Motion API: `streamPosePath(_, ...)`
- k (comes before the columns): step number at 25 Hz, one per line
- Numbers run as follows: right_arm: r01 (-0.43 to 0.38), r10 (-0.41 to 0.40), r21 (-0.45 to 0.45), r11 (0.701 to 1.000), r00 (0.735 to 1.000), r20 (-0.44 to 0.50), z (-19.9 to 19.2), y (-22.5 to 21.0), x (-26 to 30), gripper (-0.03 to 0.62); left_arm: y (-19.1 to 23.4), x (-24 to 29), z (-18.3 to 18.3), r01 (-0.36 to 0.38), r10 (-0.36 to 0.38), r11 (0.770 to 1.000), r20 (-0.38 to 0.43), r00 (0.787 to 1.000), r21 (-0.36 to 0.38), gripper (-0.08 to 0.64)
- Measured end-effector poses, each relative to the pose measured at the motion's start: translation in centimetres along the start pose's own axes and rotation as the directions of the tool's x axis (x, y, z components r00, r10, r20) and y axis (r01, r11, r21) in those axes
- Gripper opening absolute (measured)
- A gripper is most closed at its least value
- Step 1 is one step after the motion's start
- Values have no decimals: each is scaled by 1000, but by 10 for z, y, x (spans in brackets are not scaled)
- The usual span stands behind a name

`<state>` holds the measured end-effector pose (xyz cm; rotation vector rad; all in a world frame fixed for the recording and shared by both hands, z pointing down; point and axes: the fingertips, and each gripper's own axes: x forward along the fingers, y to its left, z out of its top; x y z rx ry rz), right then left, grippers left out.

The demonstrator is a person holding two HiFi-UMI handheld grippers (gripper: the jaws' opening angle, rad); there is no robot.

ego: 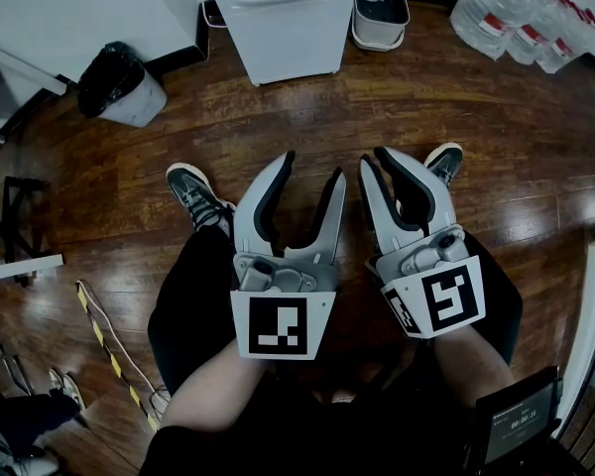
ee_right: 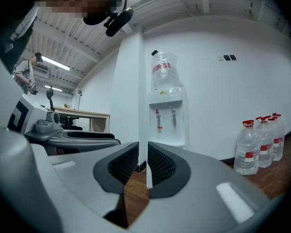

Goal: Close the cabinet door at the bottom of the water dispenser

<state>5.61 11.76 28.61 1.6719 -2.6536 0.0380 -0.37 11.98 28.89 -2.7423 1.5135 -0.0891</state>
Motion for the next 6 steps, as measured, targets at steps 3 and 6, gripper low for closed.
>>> streamPosePath(3, -2, 2, -1, 1000, 1000, 0, 0, 1, 0, 60, 0, -1, -2, 0, 0, 1000, -8, 1000, -4, 213)
streamPosePath(6, -3, 3, -2, 1000, 1000, 1, 0, 2, 0, 60, 0, 0, -2, 0, 0, 1000, -10, 1000, -5, 213)
